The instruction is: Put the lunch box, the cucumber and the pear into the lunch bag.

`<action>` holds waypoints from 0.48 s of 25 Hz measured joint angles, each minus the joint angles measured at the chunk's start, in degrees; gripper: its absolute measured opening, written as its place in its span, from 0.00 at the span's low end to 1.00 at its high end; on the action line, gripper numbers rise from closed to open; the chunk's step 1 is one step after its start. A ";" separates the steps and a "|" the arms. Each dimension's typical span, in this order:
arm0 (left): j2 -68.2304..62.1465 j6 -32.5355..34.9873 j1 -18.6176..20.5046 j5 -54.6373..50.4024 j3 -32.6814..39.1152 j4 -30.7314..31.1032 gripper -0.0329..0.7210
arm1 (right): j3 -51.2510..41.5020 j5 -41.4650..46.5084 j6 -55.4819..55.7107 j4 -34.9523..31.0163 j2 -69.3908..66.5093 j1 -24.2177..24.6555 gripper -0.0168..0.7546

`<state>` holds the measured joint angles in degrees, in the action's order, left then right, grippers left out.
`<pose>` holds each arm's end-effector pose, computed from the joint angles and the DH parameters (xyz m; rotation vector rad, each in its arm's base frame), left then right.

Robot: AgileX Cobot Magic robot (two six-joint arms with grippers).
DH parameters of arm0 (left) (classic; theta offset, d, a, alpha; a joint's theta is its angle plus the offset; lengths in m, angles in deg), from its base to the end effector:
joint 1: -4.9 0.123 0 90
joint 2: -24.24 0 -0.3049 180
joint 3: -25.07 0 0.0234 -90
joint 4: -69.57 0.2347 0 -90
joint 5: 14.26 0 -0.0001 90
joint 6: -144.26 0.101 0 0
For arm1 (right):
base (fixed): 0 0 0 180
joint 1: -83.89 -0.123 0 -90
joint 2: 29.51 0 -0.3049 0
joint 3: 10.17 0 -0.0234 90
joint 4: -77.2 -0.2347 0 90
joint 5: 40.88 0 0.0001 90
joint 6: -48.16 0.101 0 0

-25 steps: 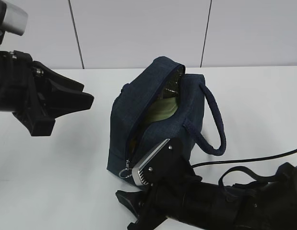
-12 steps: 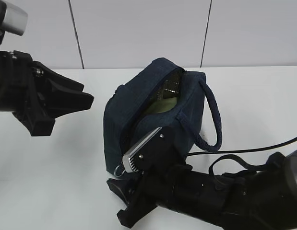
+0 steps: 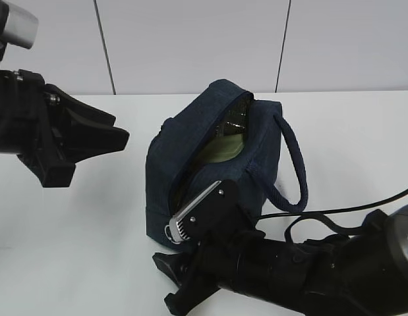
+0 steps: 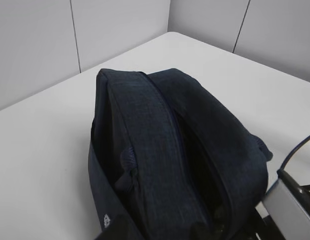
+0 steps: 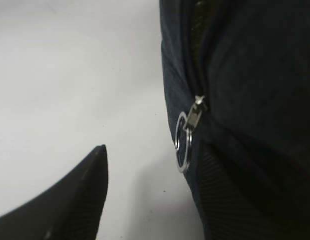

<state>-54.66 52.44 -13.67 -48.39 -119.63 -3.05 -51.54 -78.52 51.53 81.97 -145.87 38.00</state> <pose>0.2048 -0.1259 0.2976 0.9812 1.9086 -0.6131 0.2282 0.2427 0.1371 -0.8707 1.9567 0.5263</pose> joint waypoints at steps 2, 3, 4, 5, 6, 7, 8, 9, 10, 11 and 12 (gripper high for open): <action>0.00 0.00 0.00 -0.07 0.00 0.00 0.36 | 0.00 0.00 0.00 0.00 0.00 0.00 0.60; 0.00 0.00 0.00 -0.07 0.00 0.00 0.36 | 0.00 0.00 0.00 0.00 0.00 0.00 0.60; 0.00 0.00 0.00 -0.07 0.00 0.00 0.36 | 0.00 0.00 0.00 0.00 0.00 0.00 0.59; 0.00 0.00 0.00 -0.07 0.00 0.00 0.36 | 0.00 0.00 0.00 0.00 -0.05 0.00 0.59; 0.00 0.00 0.00 -0.07 0.00 0.00 0.36 | 0.00 0.00 0.00 0.00 -0.05 0.00 0.58; 0.00 0.00 0.00 -0.07 0.00 0.00 0.36 | 0.00 0.00 0.00 0.00 -0.05 0.00 0.56; 0.00 0.00 0.00 -0.07 0.00 0.00 0.36 | 0.00 0.00 -0.10 0.00 -0.05 0.00 0.55; 0.00 0.00 0.00 -0.07 0.00 0.00 0.36 | 0.00 0.00 -0.23 -0.10 -0.05 0.00 0.54; 0.00 0.00 0.00 -0.07 0.00 0.00 0.36 | 0.00 0.00 -0.63 -0.24 -0.05 0.00 0.52; 0.00 0.00 0.00 -0.07 0.00 0.00 0.36 | 0.00 0.00 -1.09 -0.64 -0.05 0.00 0.50; 0.00 0.00 0.00 -0.07 0.00 0.00 0.36 | 0.00 0.00 -1.50 -1.16 -0.05 0.00 0.47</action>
<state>-54.66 52.44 -13.67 -48.46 -119.63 -3.05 -51.54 -78.52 50.03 80.81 -145.92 38.00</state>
